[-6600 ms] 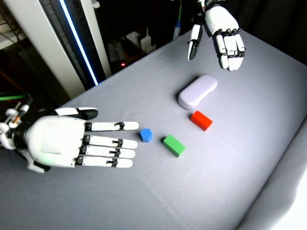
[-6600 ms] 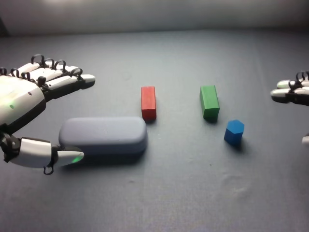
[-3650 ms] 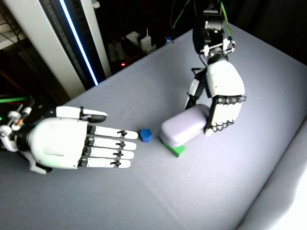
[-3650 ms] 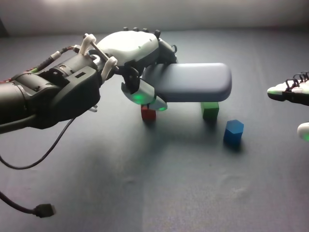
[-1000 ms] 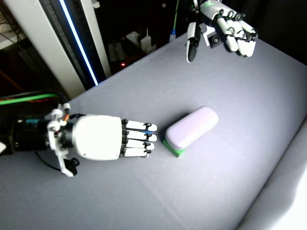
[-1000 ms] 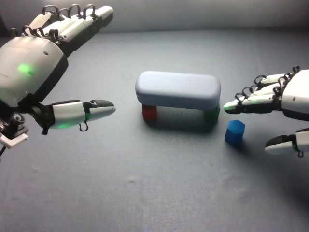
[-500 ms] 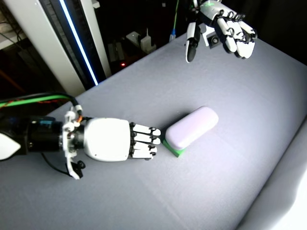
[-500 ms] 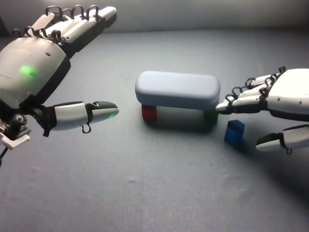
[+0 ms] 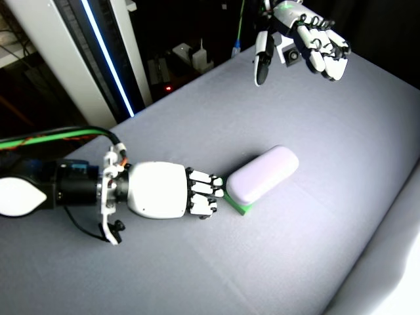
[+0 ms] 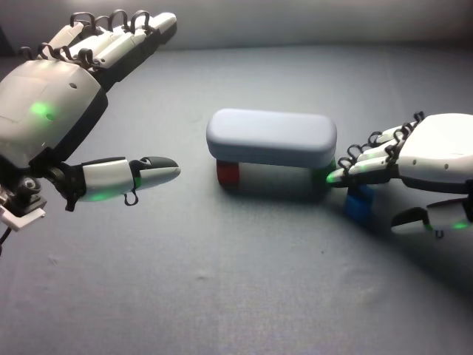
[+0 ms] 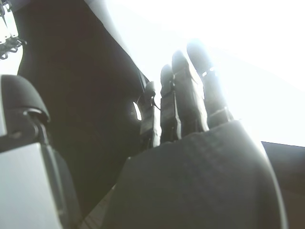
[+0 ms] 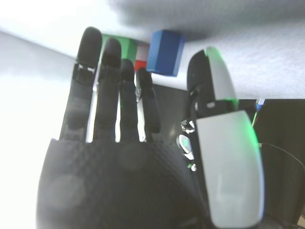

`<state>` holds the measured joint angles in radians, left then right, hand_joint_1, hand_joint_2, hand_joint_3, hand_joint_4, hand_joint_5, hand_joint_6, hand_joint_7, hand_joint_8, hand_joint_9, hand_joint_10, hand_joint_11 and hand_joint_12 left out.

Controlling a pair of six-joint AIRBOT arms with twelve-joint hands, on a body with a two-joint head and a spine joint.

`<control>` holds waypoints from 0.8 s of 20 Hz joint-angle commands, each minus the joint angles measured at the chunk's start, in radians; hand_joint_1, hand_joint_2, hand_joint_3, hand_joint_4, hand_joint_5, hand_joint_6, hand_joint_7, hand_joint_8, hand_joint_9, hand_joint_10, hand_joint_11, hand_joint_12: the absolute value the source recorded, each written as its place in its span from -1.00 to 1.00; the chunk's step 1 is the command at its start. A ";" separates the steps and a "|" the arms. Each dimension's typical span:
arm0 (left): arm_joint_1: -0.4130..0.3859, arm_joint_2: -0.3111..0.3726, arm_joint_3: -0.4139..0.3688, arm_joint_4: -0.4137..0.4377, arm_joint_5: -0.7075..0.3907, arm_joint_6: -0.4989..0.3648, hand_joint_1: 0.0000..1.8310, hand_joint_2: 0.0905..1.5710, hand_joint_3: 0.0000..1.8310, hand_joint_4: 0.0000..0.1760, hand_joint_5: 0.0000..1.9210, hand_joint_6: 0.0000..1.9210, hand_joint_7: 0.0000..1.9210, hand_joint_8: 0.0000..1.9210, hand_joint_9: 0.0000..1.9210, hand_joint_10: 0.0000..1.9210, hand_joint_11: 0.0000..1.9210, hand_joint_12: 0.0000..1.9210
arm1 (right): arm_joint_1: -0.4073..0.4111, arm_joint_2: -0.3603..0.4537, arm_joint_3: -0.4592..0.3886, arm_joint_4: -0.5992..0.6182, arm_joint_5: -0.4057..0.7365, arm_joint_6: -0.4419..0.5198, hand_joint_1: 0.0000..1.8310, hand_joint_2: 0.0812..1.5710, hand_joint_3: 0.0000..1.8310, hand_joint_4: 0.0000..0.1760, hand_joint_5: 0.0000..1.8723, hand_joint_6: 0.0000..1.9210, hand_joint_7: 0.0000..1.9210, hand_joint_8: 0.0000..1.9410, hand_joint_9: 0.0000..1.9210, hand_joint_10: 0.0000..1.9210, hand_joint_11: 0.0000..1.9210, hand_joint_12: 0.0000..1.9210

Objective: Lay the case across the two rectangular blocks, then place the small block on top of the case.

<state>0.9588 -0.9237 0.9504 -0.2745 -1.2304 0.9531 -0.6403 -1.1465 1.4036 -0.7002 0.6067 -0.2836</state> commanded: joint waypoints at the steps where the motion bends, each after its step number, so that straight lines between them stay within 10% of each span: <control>1: -0.007 0.005 0.002 0.015 -0.124 -0.005 -0.02 0.11 -1.00 -0.03 -0.84 -1.00 -0.74 -0.99 -0.68 -0.99 -1.00 0.13 | 0.011 -0.002 0.007 0.033 0.084 0.008 0.02 0.46 -1.00 -1.00 -0.55 -0.99 -0.55 -0.99 -0.38 -0.99 -0.67 -0.05; 9: -0.006 0.005 0.002 0.014 -0.123 -0.012 -0.03 0.12 -1.00 0.12 -0.84 -1.00 -0.74 -1.00 -0.68 -0.99 -1.00 0.13 | 0.014 -0.012 0.014 0.033 0.084 0.017 0.18 0.35 -1.00 -1.00 -0.19 -0.99 -0.23 -0.98 -0.16 -0.90 -0.64 0.27; 10: -0.006 0.005 0.002 0.014 -0.123 -0.013 -0.02 0.12 -1.00 0.10 -0.84 -1.00 -0.75 -1.00 -0.69 -1.00 -1.00 0.10 | 0.014 -0.012 0.015 0.033 0.084 0.018 0.27 0.34 -1.00 -1.00 -0.12 -1.00 -0.18 -0.99 -0.31 -0.33 -0.54 0.39; 13: -0.006 0.005 0.002 0.014 -0.123 -0.015 -0.02 0.12 -1.00 0.15 -0.84 -1.00 -0.73 -1.00 -0.68 -1.00 -1.00 0.14 | 0.014 -0.013 0.017 0.033 0.084 0.019 0.30 0.35 -1.00 -1.00 -0.10 -1.00 -0.16 -0.99 -0.41 0.07 -0.45 0.45; 14: -0.006 0.004 0.002 0.014 -0.123 -0.015 -0.02 0.13 -1.00 0.13 -0.84 -1.00 -0.73 -1.00 -0.68 -1.00 -1.00 0.14 | 0.014 -0.013 0.018 0.033 0.082 0.019 0.26 0.44 -1.00 -1.00 -0.07 -0.06 -0.15 -0.99 -0.39 0.09 -0.39 0.42; 16: -0.006 0.004 0.001 0.014 -0.123 -0.015 0.00 0.13 -1.00 0.07 -0.83 -1.00 -0.73 -1.00 -0.68 -1.00 -1.00 0.16 | 0.014 -0.013 0.020 0.033 0.078 0.020 0.23 0.48 -1.00 -1.00 -0.11 0.24 -0.13 -0.98 -0.36 0.15 -0.36 0.47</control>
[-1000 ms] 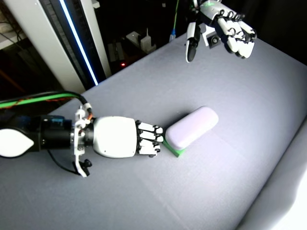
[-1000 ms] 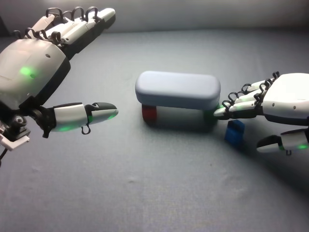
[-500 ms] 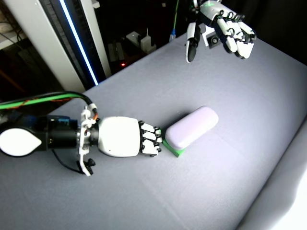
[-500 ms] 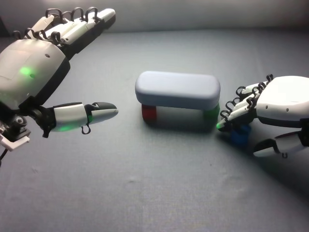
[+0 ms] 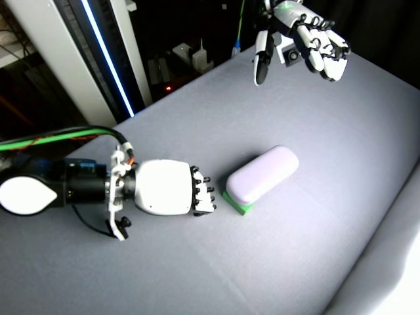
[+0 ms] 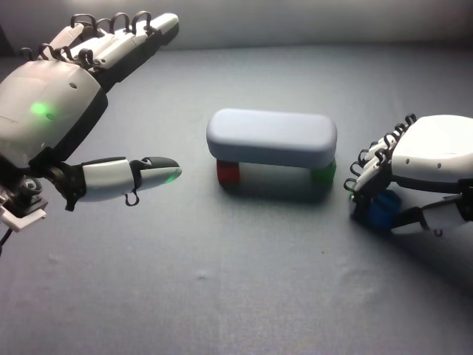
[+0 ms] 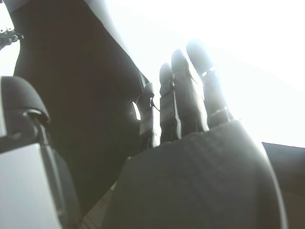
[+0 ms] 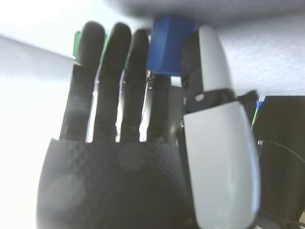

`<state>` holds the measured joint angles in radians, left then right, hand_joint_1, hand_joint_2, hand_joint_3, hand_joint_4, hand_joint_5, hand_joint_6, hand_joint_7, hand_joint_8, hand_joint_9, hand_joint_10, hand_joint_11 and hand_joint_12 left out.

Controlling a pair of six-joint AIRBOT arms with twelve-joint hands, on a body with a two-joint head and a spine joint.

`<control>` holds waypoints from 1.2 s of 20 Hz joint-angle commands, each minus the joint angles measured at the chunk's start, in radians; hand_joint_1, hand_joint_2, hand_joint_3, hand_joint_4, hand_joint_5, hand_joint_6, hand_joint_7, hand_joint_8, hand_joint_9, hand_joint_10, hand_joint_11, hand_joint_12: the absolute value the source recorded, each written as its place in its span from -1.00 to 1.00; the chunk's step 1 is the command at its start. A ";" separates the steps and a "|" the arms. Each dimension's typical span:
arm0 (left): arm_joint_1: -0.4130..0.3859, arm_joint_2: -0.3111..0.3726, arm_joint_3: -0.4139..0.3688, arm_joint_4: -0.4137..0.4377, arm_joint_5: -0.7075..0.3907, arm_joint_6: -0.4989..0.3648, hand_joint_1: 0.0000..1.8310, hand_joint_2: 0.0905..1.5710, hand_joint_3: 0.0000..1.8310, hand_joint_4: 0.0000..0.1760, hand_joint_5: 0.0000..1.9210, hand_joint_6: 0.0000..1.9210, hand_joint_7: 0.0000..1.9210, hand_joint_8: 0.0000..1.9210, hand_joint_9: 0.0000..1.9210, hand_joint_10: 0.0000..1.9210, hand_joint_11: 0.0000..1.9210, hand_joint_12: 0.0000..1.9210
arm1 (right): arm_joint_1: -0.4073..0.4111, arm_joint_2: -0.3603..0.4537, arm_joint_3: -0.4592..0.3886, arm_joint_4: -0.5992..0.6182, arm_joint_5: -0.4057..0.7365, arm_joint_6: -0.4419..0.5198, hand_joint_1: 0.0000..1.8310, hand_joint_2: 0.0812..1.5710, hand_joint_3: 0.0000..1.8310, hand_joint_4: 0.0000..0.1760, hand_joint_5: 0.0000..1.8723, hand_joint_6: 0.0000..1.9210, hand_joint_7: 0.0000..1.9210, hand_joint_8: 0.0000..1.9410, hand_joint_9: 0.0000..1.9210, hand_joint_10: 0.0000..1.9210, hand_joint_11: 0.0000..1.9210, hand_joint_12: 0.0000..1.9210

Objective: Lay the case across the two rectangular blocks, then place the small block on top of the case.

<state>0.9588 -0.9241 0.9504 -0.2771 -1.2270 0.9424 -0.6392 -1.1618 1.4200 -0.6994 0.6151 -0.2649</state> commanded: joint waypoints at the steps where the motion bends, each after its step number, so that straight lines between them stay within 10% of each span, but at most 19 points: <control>1: -0.006 0.004 0.001 0.017 -0.126 -0.005 -0.01 0.13 -1.00 0.05 -0.83 -1.00 -0.74 -1.00 -0.68 -1.00 -1.00 0.13 | 0.013 0.003 0.005 0.033 0.067 0.001 0.23 0.48 -1.00 -1.00 -0.12 0.25 -0.13 -0.98 -0.33 0.11 -0.35 0.46; 2: -0.006 0.004 0.001 0.017 -0.126 -0.006 -0.01 0.13 -1.00 0.01 -0.83 -1.00 -0.74 -1.00 -0.69 -1.00 -1.00 0.11 | 0.013 0.003 0.006 0.033 0.064 0.001 0.23 0.47 -1.00 -1.00 -0.10 0.23 -0.12 -0.97 -0.33 0.15 -0.36 0.52; 3: -0.006 0.004 0.001 0.017 -0.126 -0.006 0.01 0.14 -1.00 -0.09 -0.82 -1.00 -0.73 -1.00 -0.68 -1.00 -1.00 0.12 | 0.013 0.003 0.006 0.033 0.063 0.001 0.30 0.49 -1.00 -1.00 -0.06 0.05 -0.18 0.22 -0.37 0.23 -0.46 0.63; 4: -0.006 0.004 0.001 0.017 -0.126 -0.006 0.02 0.14 -1.00 -0.14 -0.82 -1.00 -0.72 -0.99 -0.68 -0.99 -1.00 0.12 | 0.013 0.003 0.007 0.033 0.063 0.001 0.32 0.51 -1.00 -1.00 -0.07 0.02 -0.21 0.51 -0.39 0.33 -0.49 0.73; 10: -0.005 0.004 0.001 0.017 -0.126 -0.008 0.02 0.13 -1.00 -0.20 -0.82 -1.00 -0.72 -1.00 -0.67 -0.99 -1.00 0.14 | 0.023 0.003 0.006 0.033 0.063 0.005 0.35 0.50 -1.00 -1.00 -0.06 -0.05 -0.17 0.58 -0.23 0.58 -0.27 0.81; 17: 0.005 0.004 -0.001 0.018 -0.131 -0.015 0.05 0.13 -1.00 -0.12 -0.83 -1.00 -0.72 -1.00 -0.69 -1.00 -1.00 0.06 | 0.093 0.025 -0.001 0.089 0.171 0.005 0.45 0.43 -1.00 -1.00 -0.15 0.22 0.00 0.06 -0.06 0.37 -0.19 0.68; 20: 0.015 0.007 -0.002 0.017 -0.135 -0.019 0.04 0.12 -1.00 -0.08 -0.84 -1.00 -0.75 -1.00 -0.68 -1.00 -1.00 0.12 | 0.151 0.026 0.006 0.102 0.210 0.000 0.36 0.43 -1.00 -1.00 -0.04 0.02 -0.02 0.31 -0.11 0.46 -0.17 0.80; 24: 0.019 0.008 -0.002 0.017 -0.136 -0.023 0.08 0.13 -1.00 -0.11 -0.82 -1.00 -0.72 -1.00 -0.66 -0.99 -1.00 0.13 | 0.221 -0.003 0.035 0.102 0.204 -0.032 0.51 0.33 -1.00 -1.00 -0.06 0.19 0.15 -0.30 0.15 -0.04 -0.01 0.07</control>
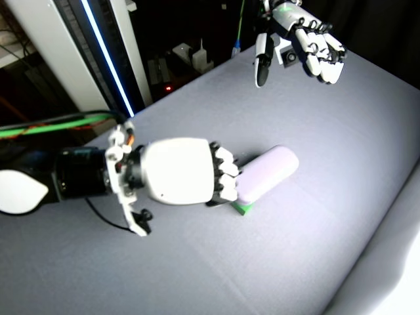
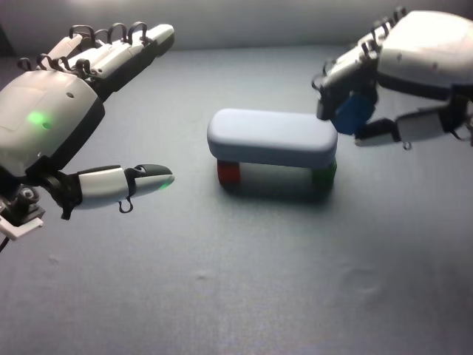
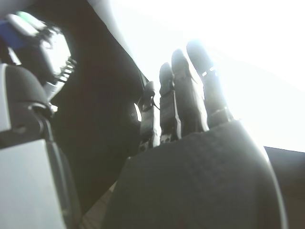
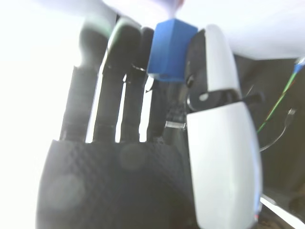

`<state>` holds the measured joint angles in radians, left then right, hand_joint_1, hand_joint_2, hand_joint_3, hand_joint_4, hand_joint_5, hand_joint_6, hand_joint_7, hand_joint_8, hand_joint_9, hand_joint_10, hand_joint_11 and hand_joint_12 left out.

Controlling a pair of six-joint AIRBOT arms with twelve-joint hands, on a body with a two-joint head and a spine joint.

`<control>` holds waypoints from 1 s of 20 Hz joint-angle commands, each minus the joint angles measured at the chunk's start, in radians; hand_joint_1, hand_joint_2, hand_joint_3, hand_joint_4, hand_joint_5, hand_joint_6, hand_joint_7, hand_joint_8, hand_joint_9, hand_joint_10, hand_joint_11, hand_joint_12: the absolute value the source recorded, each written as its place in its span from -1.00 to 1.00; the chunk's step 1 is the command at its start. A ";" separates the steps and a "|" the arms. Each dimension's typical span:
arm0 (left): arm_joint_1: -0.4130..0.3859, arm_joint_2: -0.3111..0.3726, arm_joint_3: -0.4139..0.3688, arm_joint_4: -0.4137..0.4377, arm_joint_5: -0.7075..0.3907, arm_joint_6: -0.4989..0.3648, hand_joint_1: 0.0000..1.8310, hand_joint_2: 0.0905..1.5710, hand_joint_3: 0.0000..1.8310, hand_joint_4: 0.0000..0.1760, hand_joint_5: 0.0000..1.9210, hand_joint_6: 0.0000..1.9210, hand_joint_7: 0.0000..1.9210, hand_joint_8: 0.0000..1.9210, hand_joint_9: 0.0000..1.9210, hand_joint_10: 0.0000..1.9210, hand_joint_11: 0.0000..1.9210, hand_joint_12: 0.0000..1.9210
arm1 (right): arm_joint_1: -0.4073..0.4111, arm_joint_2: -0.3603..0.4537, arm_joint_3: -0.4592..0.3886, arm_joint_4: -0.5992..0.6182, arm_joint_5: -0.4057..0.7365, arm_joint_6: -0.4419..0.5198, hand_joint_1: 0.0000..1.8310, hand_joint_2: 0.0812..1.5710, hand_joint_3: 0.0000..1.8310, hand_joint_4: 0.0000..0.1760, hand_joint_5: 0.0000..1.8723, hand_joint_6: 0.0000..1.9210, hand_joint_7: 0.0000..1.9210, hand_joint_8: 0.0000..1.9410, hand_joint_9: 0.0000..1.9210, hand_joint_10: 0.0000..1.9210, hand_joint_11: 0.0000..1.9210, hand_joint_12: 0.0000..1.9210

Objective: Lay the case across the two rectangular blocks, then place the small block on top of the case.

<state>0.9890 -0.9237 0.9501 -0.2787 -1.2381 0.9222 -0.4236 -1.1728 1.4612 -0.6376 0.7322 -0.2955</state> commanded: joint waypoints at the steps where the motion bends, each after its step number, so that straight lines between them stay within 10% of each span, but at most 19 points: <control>1: -0.011 0.007 -0.002 0.019 -0.124 -0.002 0.07 0.12 -1.00 0.07 -0.82 -1.00 -0.73 -1.00 -0.66 -0.99 -1.00 0.12 | 0.018 -0.008 0.006 0.040 0.082 -0.001 0.52 0.32 -1.00 -1.00 -0.07 0.18 0.17 -0.32 0.20 -0.11 0.07 -0.02; 10: -0.014 0.003 0.004 0.023 -0.113 -0.002 0.09 0.13 -1.00 -0.61 -0.82 -1.00 -0.74 -1.00 -0.70 -1.00 -1.00 0.15 | 0.079 -0.134 0.102 -0.012 -0.040 -0.002 0.52 0.30 -1.00 -1.00 0.01 0.04 0.16 -0.26 0.22 -0.09 0.05 0.19; 14: -0.017 0.001 0.005 0.024 -0.111 -0.002 0.08 0.13 -1.00 -0.81 -0.81 -1.00 -0.74 -1.00 -0.70 -1.00 -1.00 0.15 | 0.079 -0.147 0.111 -0.024 -0.071 -0.002 0.49 0.37 -1.00 -1.00 0.02 0.09 0.06 -0.04 -0.06 0.20 -0.37 0.41; 20: -0.022 -0.006 0.007 0.027 -0.105 -0.005 0.10 0.12 -1.00 -0.58 -0.80 -1.00 -0.75 -1.00 -0.69 -1.00 -1.00 0.09 | 0.080 -0.171 0.135 -0.035 -0.119 -0.004 0.49 0.39 -1.00 -1.00 -0.02 0.15 0.03 0.01 -0.09 0.25 -0.40 0.41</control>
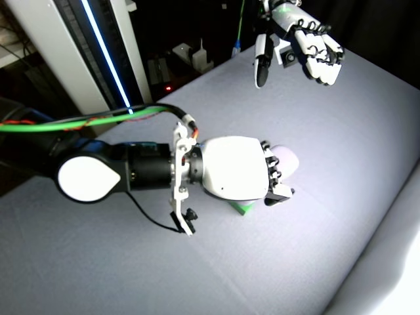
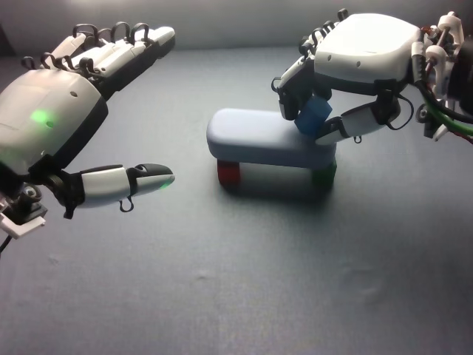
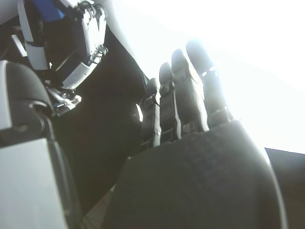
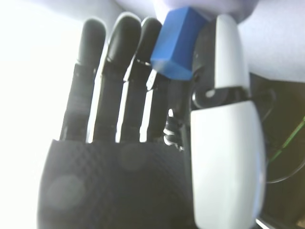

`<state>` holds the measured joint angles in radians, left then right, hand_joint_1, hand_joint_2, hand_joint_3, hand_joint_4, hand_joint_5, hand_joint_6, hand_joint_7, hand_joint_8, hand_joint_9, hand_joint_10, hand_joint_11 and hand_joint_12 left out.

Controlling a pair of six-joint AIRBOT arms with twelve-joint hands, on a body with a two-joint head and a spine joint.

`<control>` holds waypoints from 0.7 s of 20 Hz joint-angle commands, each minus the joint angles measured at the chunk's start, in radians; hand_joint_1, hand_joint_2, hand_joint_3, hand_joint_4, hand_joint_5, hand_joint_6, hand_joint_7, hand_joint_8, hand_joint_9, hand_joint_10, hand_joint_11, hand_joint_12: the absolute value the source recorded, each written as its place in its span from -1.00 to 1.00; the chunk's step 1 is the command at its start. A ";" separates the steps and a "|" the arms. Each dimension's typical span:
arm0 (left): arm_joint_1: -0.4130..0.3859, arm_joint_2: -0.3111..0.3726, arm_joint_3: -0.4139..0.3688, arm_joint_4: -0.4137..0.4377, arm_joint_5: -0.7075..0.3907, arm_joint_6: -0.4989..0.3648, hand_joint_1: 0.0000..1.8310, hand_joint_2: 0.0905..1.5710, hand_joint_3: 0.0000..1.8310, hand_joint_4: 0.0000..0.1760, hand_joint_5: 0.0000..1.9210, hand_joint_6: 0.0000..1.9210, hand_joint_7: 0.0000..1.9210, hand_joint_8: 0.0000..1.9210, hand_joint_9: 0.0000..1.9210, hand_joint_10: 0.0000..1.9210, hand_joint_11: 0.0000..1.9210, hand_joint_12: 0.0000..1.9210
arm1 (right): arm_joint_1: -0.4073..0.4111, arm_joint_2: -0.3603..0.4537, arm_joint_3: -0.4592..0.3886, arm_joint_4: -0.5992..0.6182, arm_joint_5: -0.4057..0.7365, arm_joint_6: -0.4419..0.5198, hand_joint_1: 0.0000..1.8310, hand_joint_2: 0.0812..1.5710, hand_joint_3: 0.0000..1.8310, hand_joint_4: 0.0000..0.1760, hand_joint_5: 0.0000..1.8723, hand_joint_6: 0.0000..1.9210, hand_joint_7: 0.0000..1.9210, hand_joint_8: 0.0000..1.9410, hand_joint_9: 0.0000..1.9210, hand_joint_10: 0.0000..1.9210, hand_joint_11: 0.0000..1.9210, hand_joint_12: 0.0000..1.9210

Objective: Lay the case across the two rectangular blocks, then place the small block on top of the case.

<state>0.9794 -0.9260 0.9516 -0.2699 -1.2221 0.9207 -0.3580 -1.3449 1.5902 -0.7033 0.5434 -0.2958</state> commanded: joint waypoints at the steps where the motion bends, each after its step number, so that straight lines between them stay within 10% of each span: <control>1: -0.013 -0.004 0.006 0.018 -0.121 -0.004 0.10 0.12 -1.00 -0.63 -0.80 -1.00 -0.77 -1.00 -0.72 -1.00 -1.00 0.09 | 0.014 0.000 0.006 0.031 0.064 -0.009 0.49 0.40 -1.00 -1.00 -0.07 0.11 0.01 0.04 -0.04 0.27 -0.35 0.44; 2: -0.013 -0.004 0.006 0.018 -0.121 -0.004 0.09 0.12 -1.00 -0.65 -0.80 -1.00 -0.77 -1.00 -0.72 -1.00 -1.00 0.08 | 0.014 0.000 0.006 0.031 0.061 -0.014 0.36 0.43 -1.00 -1.00 -0.10 0.13 0.01 0.12 -0.14 0.08 -0.35 0.48; 3: -0.013 -0.004 0.006 0.018 -0.122 -0.004 0.09 0.12 -1.00 -0.79 -0.80 -1.00 -0.78 -1.00 -0.73 -1.00 -1.00 0.08 | 0.014 0.000 0.006 0.031 0.061 -0.015 0.44 0.41 -1.00 -1.00 -0.24 -0.40 -0.04 0.16 -0.23 -0.03 -0.42 0.53; 5: -0.013 -0.005 0.006 0.018 -0.123 -0.005 0.09 0.12 -1.00 -0.80 -0.79 -1.00 -0.76 -0.99 -0.72 -1.00 -1.00 0.11 | 0.014 0.000 0.005 0.031 0.061 -0.015 0.27 0.26 -1.00 -1.00 -0.28 -0.91 -0.26 -0.64 -0.31 -0.21 -0.47 0.44; 12: -0.014 -0.006 0.006 0.018 -0.126 -0.009 0.09 0.12 -1.00 -0.35 -0.80 -1.00 -0.75 -1.00 -0.69 -0.99 -1.00 0.09 | 0.014 0.000 0.004 0.042 0.060 -0.015 0.17 0.21 -1.00 -1.00 -0.44 -1.00 -0.38 -1.00 -0.29 -0.60 -0.49 0.18; 14: -0.013 -0.005 0.004 0.018 -0.132 -0.009 0.11 0.12 -1.00 -0.45 -0.80 -1.00 -0.74 -0.99 -0.68 -0.99 -1.00 0.10 | 0.014 0.000 -0.006 0.050 0.063 -0.015 0.09 0.18 -1.00 -0.64 -0.58 -1.00 -0.47 -1.00 -0.35 -0.86 -0.60 0.11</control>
<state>0.9764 -0.9310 0.9535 -0.2695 -1.2221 0.9157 -0.3576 -1.3468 1.5852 -0.6895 0.5179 -0.3115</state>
